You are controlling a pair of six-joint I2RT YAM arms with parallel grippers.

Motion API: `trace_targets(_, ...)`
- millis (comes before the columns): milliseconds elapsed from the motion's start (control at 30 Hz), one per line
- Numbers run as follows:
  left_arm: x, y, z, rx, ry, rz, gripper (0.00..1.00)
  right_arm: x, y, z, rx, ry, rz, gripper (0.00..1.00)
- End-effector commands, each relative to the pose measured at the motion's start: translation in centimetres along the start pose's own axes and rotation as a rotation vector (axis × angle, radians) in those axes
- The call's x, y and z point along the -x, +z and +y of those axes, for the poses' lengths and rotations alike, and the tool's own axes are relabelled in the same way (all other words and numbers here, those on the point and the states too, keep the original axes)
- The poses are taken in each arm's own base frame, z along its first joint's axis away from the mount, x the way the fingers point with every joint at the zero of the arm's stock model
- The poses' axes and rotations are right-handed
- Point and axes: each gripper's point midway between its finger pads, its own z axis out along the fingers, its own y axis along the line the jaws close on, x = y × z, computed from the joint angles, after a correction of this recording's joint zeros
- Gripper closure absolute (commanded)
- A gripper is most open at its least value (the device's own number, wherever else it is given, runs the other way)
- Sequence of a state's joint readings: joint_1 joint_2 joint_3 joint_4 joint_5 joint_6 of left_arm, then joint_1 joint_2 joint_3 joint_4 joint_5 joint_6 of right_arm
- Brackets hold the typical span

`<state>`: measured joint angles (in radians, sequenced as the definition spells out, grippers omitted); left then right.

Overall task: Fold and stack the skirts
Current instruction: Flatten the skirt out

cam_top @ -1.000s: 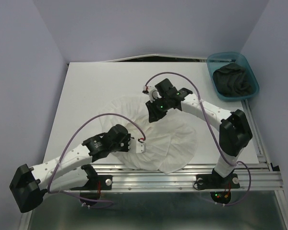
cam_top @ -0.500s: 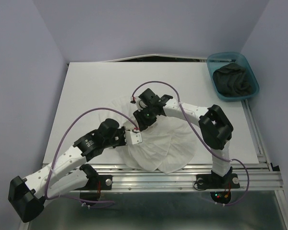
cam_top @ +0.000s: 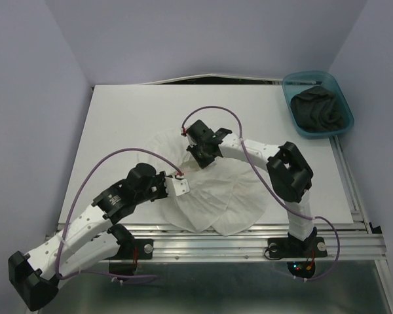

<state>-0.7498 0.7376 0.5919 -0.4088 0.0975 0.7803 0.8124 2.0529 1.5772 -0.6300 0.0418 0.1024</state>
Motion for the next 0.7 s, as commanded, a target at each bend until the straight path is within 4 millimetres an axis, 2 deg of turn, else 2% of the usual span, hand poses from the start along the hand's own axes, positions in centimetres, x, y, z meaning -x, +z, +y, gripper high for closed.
trace_targets(0,2.0,-2.8,3.5,0.145,-0.026,-0.050,1.00,4.4,-6.2,-5.6,-0.161,0.029,-0.165,0.89)
trace_targets(100,2.3,-3.8,5.4,0.226,-0.057,-0.040,1.00,5.2,-9.0,-8.2,-0.176,0.057,-0.225,0.95)
trace_targets(167,2.7,-4.3,6.7,0.267,-0.079,-0.037,1.00,5.5,-10.2,-9.1,-0.172,0.061,-0.248,0.99)
trace_targets(267,4.1,-5.2,9.1,0.353,-0.112,-0.059,1.00,7.0,-13.4,-10.5,-0.173,-0.002,-0.320,0.99)
trace_targets(300,4.1,-5.3,10.2,0.393,-0.127,-0.037,1.00,7.9,-14.9,-10.8,-0.173,-0.026,-0.361,0.99)
trace_targets(367,5.4,-6.2,13.0,0.485,-0.154,-0.048,1.00,9.0,-16.5,-12.1,-0.193,-0.036,-0.400,0.99)
trace_targets(400,6.0,-6.7,14.3,0.523,-0.168,-0.059,1.00,10.4,-18.1,-12.7,-0.210,-0.061,-0.444,0.99)
trace_targets(433,6.7,-7.1,15.8,0.558,-0.174,-0.053,1.00,11.0,-19.1,-14.1,-0.242,-0.077,-0.463,0.99)
trace_targets(500,7.6,-7.7,17.4,0.597,-0.174,-0.062,1.00,12.5,-21.2,-15.6,-0.278,-0.091,-0.512,0.99)
trace_targets(533,7.8,-8.1,18.3,0.618,-0.162,-0.057,1.00,14.1,-23.3,-16.4,-0.304,-0.099,-0.566,0.99)
trace_targets(567,9.0,-8.6,19.2,0.619,-0.149,-0.087,1.00,14.5,-24.6,-17.7,-0.333,-0.095,-0.587,0.99)
trace_targets(633,8.9,-8.9,19.5,0.566,-0.105,-0.084,1.00,15.2,-27.1,-17.7,-0.332,-0.182,-0.601,0.99)
trace_targets(667,10.7,-8.5,18.4,0.450,-0.056,-0.159,1.00,14.8,-27.4,-17.6,-0.329,-0.217,-0.581,0.99)
